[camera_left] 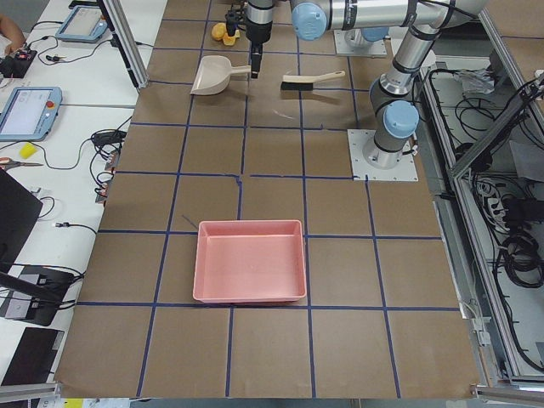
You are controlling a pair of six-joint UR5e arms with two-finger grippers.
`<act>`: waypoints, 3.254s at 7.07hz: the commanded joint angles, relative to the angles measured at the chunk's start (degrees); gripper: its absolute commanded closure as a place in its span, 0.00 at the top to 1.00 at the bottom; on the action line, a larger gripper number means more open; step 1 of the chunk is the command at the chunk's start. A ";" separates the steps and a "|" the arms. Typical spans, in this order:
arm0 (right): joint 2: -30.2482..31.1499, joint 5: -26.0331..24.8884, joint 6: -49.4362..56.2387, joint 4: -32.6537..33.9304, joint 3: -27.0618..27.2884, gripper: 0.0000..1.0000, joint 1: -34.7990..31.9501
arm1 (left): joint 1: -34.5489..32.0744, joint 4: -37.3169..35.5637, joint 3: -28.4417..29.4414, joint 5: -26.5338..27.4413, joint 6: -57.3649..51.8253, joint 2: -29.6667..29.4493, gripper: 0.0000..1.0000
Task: Sweep and dump trash in nearest bin
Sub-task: 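Move the left gripper toward the white brush handle, then lower the left gripper onto the white brush handle and close it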
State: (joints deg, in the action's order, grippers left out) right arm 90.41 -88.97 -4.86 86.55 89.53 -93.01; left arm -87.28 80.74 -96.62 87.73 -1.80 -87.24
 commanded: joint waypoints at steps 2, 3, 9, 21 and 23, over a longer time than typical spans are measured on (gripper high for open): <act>-1.20 0.12 0.46 2.49 0.03 1.00 0.02 | -9.62 -3.13 -7.14 -3.26 11.32 1.45 1.00; -1.11 -0.75 0.72 2.40 0.03 1.00 -0.06 | -15.23 -9.14 -12.48 -3.09 16.43 2.94 0.99; -1.02 0.12 0.81 2.40 -0.41 1.00 -0.15 | -37.59 -39.40 -30.72 5.77 39.49 1.99 1.00; -0.93 2.31 2.48 2.31 0.03 1.00 -0.15 | -53.16 -51.12 -36.44 12.91 50.57 -7.33 0.98; -0.93 2.23 2.57 1.96 0.11 1.00 -0.24 | -54.83 -51.30 -39.15 12.91 50.24 -5.14 0.98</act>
State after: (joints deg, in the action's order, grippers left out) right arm 89.47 -86.72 -2.40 88.77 89.59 -93.22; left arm -141.31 29.57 -134.27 100.70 48.55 -93.59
